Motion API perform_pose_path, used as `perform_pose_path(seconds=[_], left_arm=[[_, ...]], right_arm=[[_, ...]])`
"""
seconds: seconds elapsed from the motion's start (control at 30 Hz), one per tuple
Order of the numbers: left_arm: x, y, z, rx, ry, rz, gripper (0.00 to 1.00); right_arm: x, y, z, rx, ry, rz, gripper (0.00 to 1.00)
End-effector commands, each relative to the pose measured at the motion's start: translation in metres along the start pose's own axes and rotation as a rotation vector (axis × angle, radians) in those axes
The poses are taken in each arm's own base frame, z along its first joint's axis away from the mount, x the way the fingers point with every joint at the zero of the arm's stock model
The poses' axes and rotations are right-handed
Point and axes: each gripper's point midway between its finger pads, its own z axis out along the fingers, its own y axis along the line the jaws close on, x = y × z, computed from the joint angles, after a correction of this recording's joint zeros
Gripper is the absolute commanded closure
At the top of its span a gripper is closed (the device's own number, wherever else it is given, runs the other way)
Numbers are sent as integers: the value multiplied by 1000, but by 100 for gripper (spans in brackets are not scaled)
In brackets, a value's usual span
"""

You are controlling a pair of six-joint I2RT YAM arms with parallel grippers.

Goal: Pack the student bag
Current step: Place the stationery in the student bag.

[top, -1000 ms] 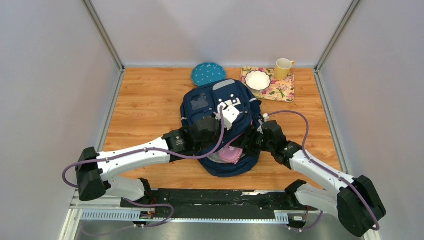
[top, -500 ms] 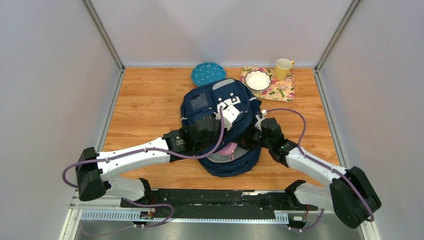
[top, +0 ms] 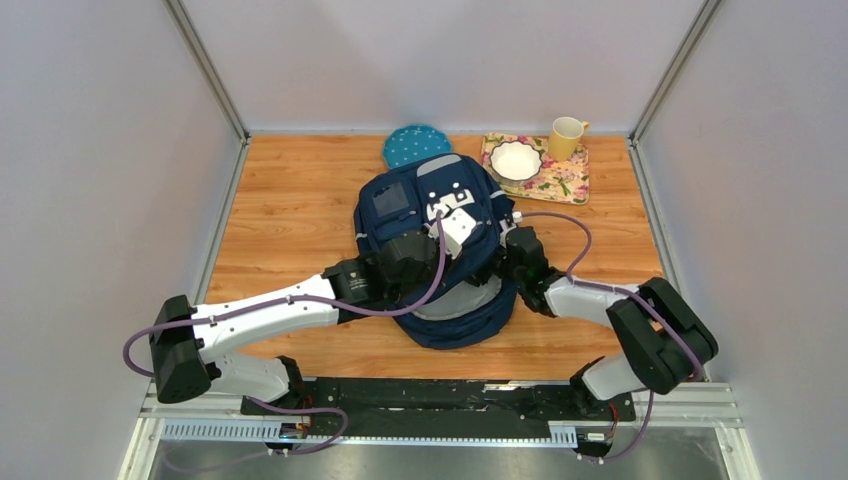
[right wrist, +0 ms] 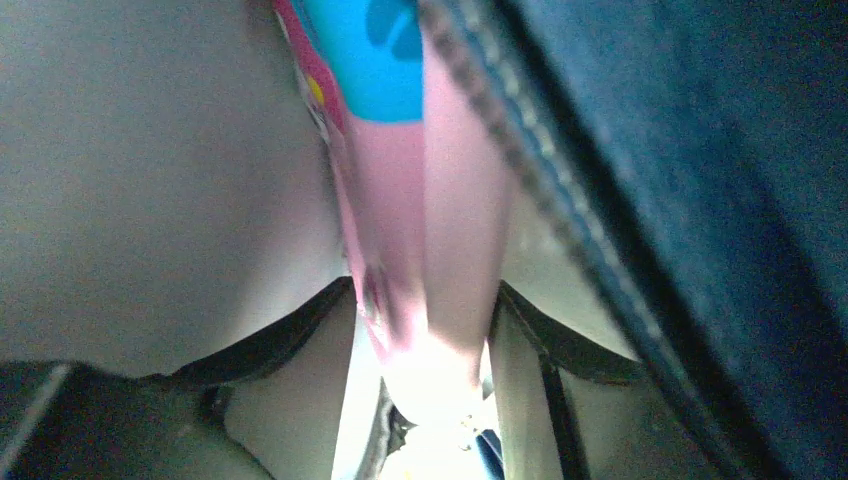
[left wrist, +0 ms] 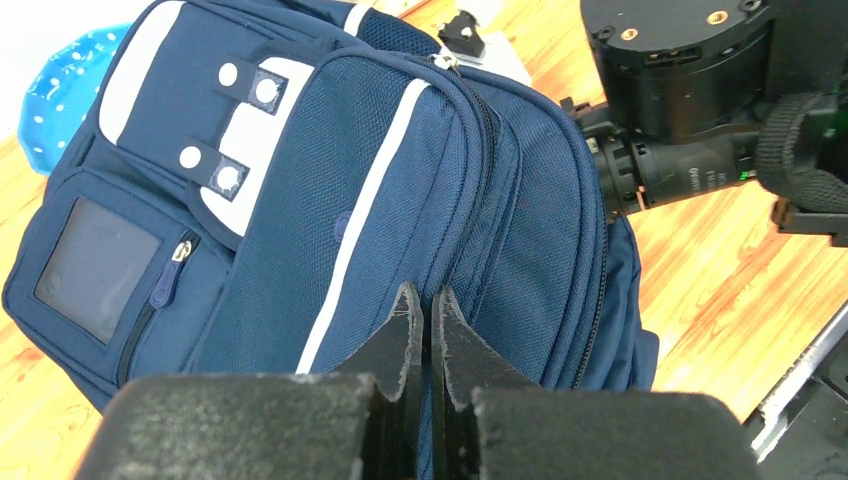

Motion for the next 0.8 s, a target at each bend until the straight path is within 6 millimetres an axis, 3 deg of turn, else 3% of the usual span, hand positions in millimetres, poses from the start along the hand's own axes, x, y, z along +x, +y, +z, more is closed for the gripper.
perform_pose_path(seconds=[0.0, 0.3, 0.37, 0.4, 0.47, 0.5, 0.57, 0.6, 0.63, 0.67, 0.73, 0.77], left_arm=[[-40, 7, -16, -15, -139, -66, 100], [-38, 10, -16, -27, -139, -60, 100], [-35, 8, -16, -18, -131, -65, 100], [-34, 7, -17, -12, -126, -66, 100], [-24, 4, -17, 8, -99, -67, 100], [-19, 3, -17, 11, -91, -71, 100], [-4, 5, -18, 6, -70, -86, 99], [0, 4, -18, 12, -66, -91, 96], [0, 0, -22, 48, -78, -101, 81], [12, -2, -22, 55, -59, -111, 73], [16, -1, -29, 64, -60, -136, 54], [22, 0, -32, 60, -47, -141, 51]], right_arm=[[-2, -10, -20, 72, -39, -108, 46], [4, -30, -57, 171, -59, -184, 45], [6, -21, -70, 137, -74, -202, 45], [8, -25, -78, 152, -76, -220, 45], [4, -9, -100, 136, -134, -268, 45], [6, -28, -114, 229, -129, -276, 45], [-7, -15, -142, 244, -235, -323, 45], [-6, -28, -154, 305, -244, -325, 45], [-5, -27, -162, 302, -252, -346, 45], [-12, -22, -173, 288, -310, -356, 45], [-6, -28, -183, 299, -303, -356, 45], [-5, -26, -187, 294, -303, -358, 45]])
